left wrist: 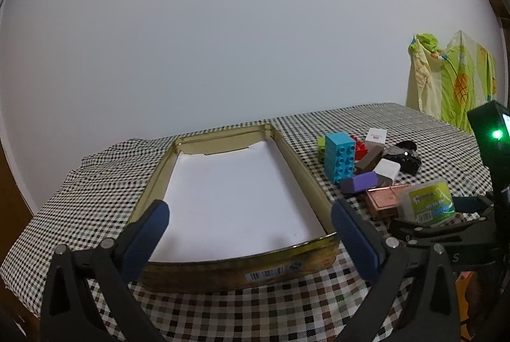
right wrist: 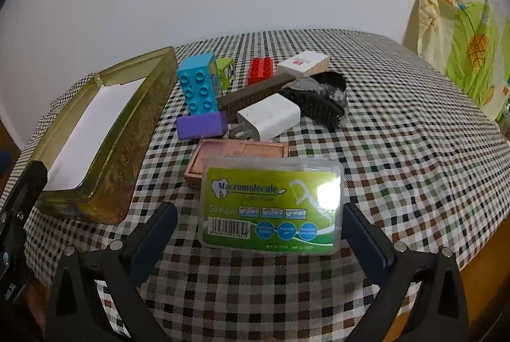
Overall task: Organize rigid objects
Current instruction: 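Grasp the green Macromolecule floss box with the right gripper while left approaches copper tin, then grasp the copper-coloured tin with the left gripper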
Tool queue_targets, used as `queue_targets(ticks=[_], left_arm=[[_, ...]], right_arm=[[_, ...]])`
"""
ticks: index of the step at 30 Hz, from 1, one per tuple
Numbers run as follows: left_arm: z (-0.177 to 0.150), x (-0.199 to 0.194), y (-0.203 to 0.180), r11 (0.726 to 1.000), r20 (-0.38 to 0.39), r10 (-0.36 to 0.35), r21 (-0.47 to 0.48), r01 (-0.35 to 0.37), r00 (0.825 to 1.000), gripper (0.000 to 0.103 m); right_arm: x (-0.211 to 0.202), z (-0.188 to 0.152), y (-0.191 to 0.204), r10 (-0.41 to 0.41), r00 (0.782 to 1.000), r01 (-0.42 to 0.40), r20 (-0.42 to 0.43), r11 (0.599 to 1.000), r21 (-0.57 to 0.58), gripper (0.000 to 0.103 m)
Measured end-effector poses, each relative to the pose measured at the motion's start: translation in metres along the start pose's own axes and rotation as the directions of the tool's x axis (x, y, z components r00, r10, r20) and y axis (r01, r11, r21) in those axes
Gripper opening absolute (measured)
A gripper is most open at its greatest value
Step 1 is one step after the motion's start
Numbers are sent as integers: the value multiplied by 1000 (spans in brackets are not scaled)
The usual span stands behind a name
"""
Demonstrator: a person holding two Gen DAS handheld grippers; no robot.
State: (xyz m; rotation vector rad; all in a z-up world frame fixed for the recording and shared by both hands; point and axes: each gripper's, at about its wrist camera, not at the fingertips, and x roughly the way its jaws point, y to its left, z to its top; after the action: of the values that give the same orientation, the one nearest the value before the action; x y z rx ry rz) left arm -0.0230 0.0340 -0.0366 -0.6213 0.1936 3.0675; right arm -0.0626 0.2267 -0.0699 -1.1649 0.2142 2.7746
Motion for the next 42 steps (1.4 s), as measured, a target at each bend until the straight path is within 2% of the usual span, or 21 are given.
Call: queue_targets(ticks=[3, 6, 11, 16, 20, 25, 34, 42], left_arm=[[0, 2, -2, 1000, -4, 3, 7, -3, 1000, 103], [1, 4, -3, 1000, -6, 11, 13, -10, 1000, 103], [9, 12, -7, 1000, -6, 23, 17, -22, 1000, 103], [21, 12, -25, 999, -15, -48, 25, 48, 999, 103], [29, 14, -55, 992, -27, -98, 78, 100, 995, 103], [33, 19, -93, 979, -53, -140, 140, 146, 989, 103], [34, 41, -130, 960, -169, -212, 151, 238, 963, 103], [26, 60, -143, 957, -240, -216, 139, 253, 947, 103]], right_arm=[[3, 1, 0, 0, 1000, 0, -11, 1000, 0, 99], [5, 0, -1, 4, 1000, -4, -24, 1000, 1, 83], [5, 0, -1, 12, 1000, -12, -15, 1000, -19, 82], [-3, 2, -9, -16, 1000, 17, 21, 999, -38, 82], [-14, 9, -29, -55, 997, 57, 62, 998, -30, 82], [-14, 15, -60, -79, 995, 79, 62, 997, 7, 82], [-10, 13, -107, -89, 995, 85, 43, 992, 88, 82], [-9, 13, -126, -75, 996, 67, 54, 989, 134, 82]])
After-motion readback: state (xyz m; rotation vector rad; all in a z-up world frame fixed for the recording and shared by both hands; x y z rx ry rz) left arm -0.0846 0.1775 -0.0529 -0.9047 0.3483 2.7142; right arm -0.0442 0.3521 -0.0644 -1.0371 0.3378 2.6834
